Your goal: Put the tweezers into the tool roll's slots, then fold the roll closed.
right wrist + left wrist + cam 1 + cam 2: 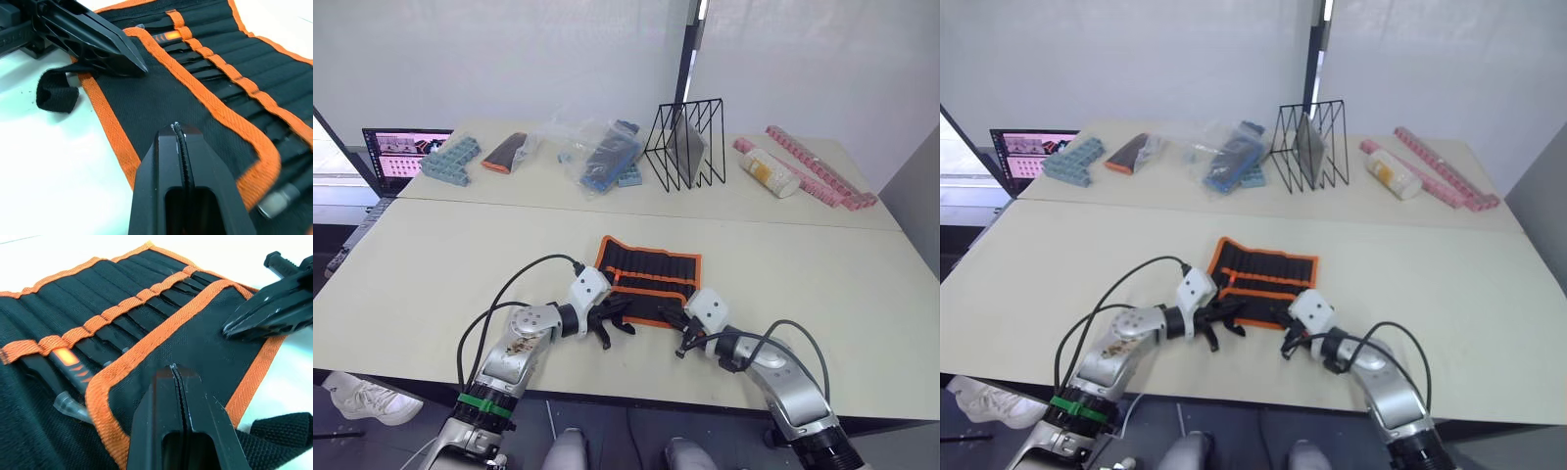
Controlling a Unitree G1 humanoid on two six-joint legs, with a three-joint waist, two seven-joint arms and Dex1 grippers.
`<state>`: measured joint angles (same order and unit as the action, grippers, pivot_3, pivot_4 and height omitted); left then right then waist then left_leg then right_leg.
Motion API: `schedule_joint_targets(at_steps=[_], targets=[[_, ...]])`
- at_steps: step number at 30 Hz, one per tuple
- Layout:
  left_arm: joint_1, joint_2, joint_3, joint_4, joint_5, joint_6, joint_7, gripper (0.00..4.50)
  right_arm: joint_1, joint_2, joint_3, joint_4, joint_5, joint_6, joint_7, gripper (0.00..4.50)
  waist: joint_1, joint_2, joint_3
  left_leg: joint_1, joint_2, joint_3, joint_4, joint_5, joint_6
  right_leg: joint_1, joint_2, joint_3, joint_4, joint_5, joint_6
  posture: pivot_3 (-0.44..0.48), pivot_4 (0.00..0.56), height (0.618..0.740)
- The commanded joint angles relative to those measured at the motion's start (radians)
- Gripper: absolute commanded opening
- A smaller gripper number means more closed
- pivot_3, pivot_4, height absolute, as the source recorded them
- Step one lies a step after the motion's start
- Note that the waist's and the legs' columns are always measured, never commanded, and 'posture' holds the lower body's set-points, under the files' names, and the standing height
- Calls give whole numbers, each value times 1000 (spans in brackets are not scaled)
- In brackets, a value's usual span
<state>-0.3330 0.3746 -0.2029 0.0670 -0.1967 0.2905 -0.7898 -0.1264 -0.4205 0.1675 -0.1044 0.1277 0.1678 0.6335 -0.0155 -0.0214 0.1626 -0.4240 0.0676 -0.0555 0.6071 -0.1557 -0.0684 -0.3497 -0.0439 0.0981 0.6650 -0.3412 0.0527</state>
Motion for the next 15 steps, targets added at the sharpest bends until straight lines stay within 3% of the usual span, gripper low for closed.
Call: schedule_joint_targets(at_steps=[1,9,15], targets=[[24,31,31,20,6,18,5,0,14,-21,-76,11,29,-8,-3,37,-1,0,0,0,0,0,0,0,0,0,0,0,0,0,0,0,150,735],[-18,52,103,-109,-94,47,-37,0,-44,-44,-179,-59,158,48,49,37,-11,0,1,-2,1,0,-1,0,0,-2,1,0,1,0,0,0,150,735],[-34,116,153,-171,-161,86,-101,0,-83,-92,-262,-65,323,221,119,37,-3,0,1,-3,1,0,-1,0,0,-2,0,0,0,0,0,0,150,735]])
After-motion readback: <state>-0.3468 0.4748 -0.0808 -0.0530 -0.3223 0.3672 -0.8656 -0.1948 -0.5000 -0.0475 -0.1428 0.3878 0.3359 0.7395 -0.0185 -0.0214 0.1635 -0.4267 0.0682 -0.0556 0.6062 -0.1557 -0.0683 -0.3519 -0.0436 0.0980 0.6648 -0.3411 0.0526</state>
